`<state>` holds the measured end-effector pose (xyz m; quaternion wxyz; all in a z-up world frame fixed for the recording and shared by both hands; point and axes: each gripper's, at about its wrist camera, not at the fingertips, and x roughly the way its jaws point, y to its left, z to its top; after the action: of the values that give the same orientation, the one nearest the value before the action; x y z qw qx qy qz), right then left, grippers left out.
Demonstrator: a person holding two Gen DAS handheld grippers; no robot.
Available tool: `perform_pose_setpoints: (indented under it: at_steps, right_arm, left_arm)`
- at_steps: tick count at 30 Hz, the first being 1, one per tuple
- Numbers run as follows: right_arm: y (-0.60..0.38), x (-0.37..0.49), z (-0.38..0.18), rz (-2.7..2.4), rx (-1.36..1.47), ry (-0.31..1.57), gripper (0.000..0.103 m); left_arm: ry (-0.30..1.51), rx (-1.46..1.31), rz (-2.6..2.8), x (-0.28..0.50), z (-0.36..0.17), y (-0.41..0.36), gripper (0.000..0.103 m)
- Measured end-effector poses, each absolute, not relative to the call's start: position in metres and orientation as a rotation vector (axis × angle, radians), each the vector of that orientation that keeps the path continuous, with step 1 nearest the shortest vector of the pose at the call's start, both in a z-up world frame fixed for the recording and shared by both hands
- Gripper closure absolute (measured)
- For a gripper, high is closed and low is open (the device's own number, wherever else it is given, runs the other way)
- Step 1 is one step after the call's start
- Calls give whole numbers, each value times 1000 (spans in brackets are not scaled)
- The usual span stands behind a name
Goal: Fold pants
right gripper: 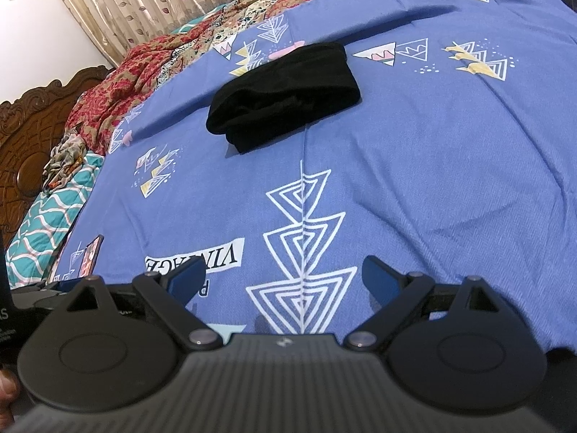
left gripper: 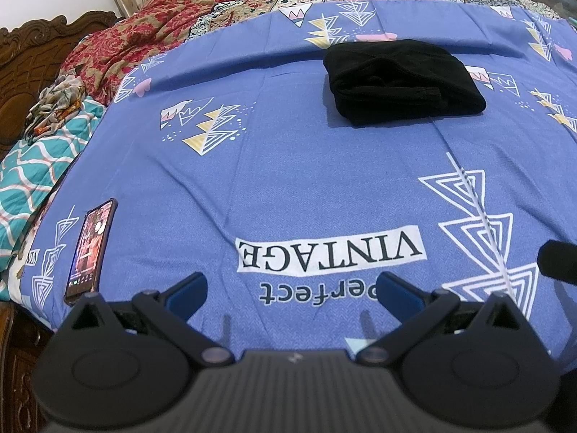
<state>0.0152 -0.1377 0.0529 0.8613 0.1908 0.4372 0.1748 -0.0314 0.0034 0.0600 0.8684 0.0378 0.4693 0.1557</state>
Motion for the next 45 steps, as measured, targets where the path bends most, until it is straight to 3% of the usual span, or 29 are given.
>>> perform_pose_setpoints:
  at_steps: [45]
  right_arm:
    - [-139,17,53,363,405,922,8]
  left_arm:
    - [974,80,326,-30,59,5,0]
